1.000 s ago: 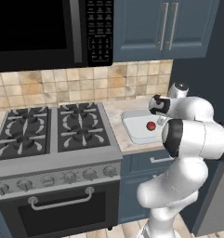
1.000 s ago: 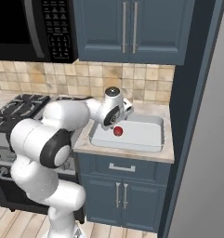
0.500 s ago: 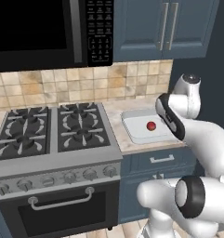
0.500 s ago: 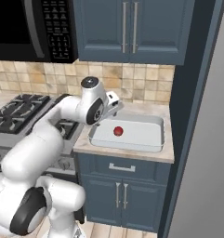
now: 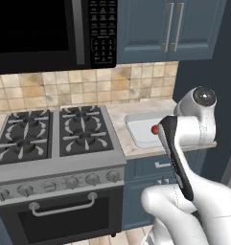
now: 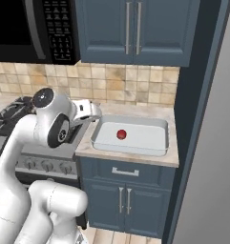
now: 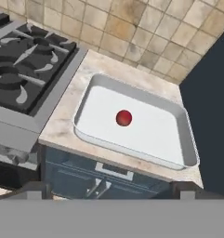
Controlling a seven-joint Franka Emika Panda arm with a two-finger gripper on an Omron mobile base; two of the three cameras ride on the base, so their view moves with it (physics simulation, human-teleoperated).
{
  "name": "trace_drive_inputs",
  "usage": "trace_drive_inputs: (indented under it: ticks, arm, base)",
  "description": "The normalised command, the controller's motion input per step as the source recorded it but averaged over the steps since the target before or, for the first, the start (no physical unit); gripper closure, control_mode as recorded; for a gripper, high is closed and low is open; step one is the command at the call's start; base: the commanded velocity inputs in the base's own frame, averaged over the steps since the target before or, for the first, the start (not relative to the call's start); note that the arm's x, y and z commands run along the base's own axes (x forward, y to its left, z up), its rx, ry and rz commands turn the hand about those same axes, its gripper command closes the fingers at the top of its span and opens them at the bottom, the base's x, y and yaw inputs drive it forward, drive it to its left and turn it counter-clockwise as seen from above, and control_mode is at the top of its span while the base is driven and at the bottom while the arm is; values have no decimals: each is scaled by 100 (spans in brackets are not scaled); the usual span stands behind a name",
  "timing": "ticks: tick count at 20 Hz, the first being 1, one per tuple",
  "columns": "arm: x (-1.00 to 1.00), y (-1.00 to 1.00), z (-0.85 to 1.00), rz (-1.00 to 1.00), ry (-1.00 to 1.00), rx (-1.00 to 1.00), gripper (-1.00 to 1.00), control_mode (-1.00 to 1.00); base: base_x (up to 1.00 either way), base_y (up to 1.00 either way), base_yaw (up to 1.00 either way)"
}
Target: Pick the mango and apple from the fridge and place them inside the tupperware on the counter.
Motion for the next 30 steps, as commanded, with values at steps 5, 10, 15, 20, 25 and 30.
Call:
trace_drive_inputs:
  ticks: [5, 10, 15, 20, 25, 30]
  arm:
    - [-100, 21, 57, -25, -5, 36, -100, -100]
    - [-97, 0, 63, -3, 9, 25, -100, -100]
    - [-64, 38, 8, 0, 9, 1, -100, -100]
    - [-6, 55, 0, 0, 24, -8, -100, -100]
    - [-18, 0, -11, 0, 13, -1, -100, -100]
    - [0, 0, 0, 0, 0, 0, -100, 100]
  base:
    - [0, 0, 0]
    - [0, 0, 0]
    - [0, 0, 0]
    - [0, 0, 0]
    - [0, 0, 0]
    - [-34, -11, 0]
